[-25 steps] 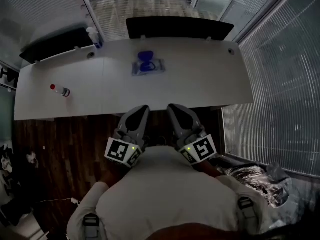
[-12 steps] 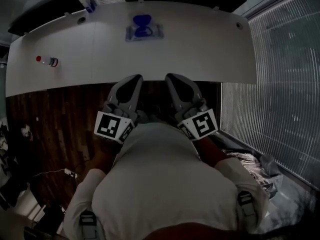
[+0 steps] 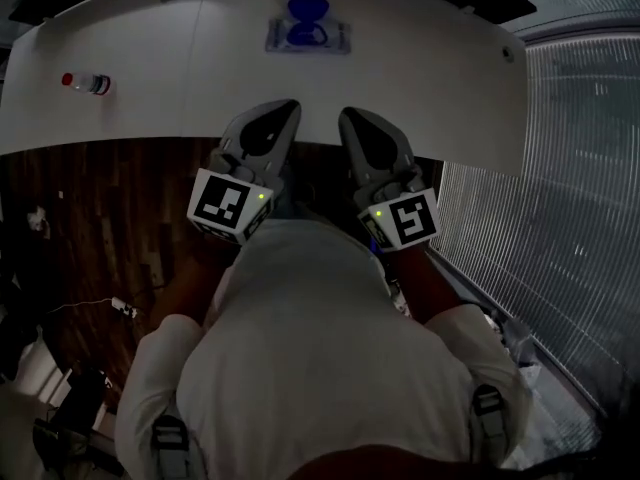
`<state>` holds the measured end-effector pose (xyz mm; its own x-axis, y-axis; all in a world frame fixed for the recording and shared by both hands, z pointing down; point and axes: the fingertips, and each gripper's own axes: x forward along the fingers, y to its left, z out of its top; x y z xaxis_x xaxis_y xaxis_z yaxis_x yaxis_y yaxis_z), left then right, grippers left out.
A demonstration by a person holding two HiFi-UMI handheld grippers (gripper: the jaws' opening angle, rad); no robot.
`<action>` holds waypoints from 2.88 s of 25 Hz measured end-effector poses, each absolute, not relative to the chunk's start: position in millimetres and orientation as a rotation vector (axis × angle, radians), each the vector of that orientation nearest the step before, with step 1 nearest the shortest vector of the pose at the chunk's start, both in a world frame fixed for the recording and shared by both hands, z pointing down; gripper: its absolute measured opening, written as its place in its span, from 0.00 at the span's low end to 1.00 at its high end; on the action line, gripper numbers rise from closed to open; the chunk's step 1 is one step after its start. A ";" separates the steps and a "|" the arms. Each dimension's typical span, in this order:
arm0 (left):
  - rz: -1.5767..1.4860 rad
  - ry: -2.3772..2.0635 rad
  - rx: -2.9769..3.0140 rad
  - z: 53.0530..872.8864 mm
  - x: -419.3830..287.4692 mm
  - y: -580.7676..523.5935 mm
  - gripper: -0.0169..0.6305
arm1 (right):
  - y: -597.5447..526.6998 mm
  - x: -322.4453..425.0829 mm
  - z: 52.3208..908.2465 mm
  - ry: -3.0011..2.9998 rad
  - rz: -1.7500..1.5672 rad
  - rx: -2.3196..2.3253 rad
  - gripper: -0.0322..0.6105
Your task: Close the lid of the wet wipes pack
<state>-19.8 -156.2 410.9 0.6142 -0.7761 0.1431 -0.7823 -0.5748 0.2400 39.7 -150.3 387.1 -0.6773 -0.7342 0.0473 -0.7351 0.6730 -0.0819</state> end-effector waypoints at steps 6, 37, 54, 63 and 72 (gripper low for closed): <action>0.116 -1.252 2.532 440.8 -38.9 -220.4 0.03 | -209.3 24.3 427.5 -2.769 0.189 1.253 0.05; 0.554 -1.104 2.195 699.4 -58.9 -379.1 0.03 | -443.9 11.0 649.0 -2.384 0.343 1.087 0.05; 0.727 -1.016 2.082 765.5 -53.5 -368.4 0.03 | -512.5 40.2 718.0 -2.246 0.307 1.057 0.05; 0.732 -0.999 2.088 770.3 -50.4 -371.2 0.03 | -530.6 40.3 740.5 -2.224 0.300 0.944 0.05; 0.734 -0.987 2.088 770.9 -52.2 -368.3 0.03 | -525.8 32.5 729.8 -2.347 0.325 0.833 0.05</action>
